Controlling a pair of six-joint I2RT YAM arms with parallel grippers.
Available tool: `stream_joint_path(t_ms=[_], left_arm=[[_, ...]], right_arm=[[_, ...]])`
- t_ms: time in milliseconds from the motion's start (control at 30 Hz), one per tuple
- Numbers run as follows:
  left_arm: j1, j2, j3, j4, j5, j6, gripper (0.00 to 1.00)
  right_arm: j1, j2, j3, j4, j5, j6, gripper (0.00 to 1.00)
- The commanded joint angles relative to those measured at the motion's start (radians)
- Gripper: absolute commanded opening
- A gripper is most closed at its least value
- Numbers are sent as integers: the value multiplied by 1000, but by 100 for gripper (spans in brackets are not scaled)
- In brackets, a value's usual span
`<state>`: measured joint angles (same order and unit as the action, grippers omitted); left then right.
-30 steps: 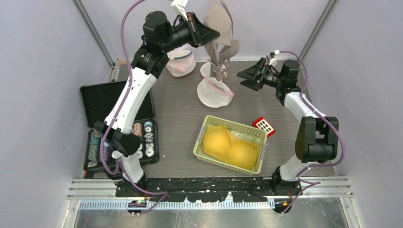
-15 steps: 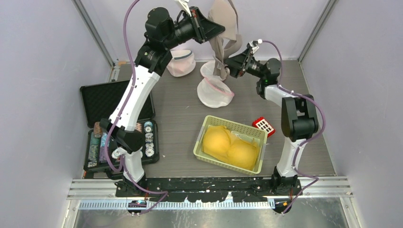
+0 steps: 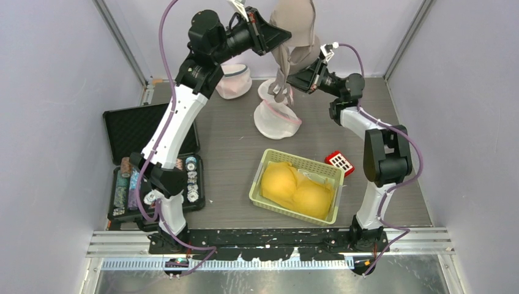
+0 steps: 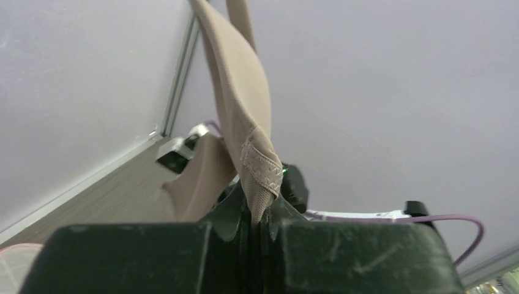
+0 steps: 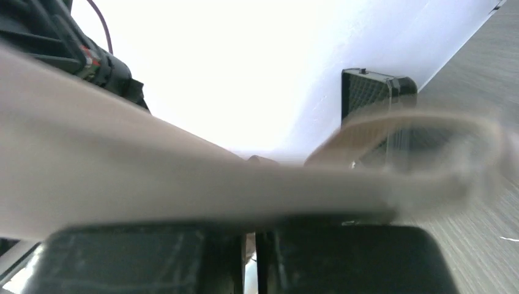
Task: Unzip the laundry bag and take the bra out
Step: Pick up the bra from the laundry bag.
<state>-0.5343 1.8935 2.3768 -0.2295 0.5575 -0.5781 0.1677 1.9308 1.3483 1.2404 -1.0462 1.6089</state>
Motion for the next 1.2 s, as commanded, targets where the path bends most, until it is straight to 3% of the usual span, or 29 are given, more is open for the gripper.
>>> stream_joint_path(t_ms=[0, 233, 300, 367, 467, 500, 567, 667, 833, 933, 1033, 1167], left_arm=[[16, -74, -96, 20, -52, 96, 0], [22, -281, -556, 108, -27, 236, 0], [23, -320, -636, 77, -52, 271, 0], [27, -352, -699, 50, -69, 310, 0], [44, -379, -753, -20, -114, 307, 0], [54, -375, -755, -57, -140, 274, 0], [81, -356, -749, -125, -152, 181, 0], [97, -323, -749, -184, -70, 79, 0], [91, -345, -874, -121, -3, -37, 0], [86, -360, -907, -91, 26, -22, 0], [84, -395, -994, 43, 147, 6, 0], [77, -480, -1131, 132, 257, 137, 0]], right_arm=[[-61, -152, -42, -43, -24, -81, 1], [-185, -388, -158, -400, -118, -323, 1], [-217, -466, -181, -615, -172, -459, 1], [-247, -565, -172, -1033, -209, -757, 1], [-264, -606, -5, -2053, -163, -1578, 1], [-262, -595, 35, -2269, -137, -1800, 1], [-262, -577, 40, -2506, -79, -2002, 1], [-261, -571, -14, -2655, -29, -2140, 1], [-248, -608, -63, -2677, -48, -2126, 1], [-248, -628, -76, -2699, -54, -2138, 1], [-252, -671, -90, -2675, -46, -2139, 1], [-258, -721, -116, -2628, -44, -2118, 1]])
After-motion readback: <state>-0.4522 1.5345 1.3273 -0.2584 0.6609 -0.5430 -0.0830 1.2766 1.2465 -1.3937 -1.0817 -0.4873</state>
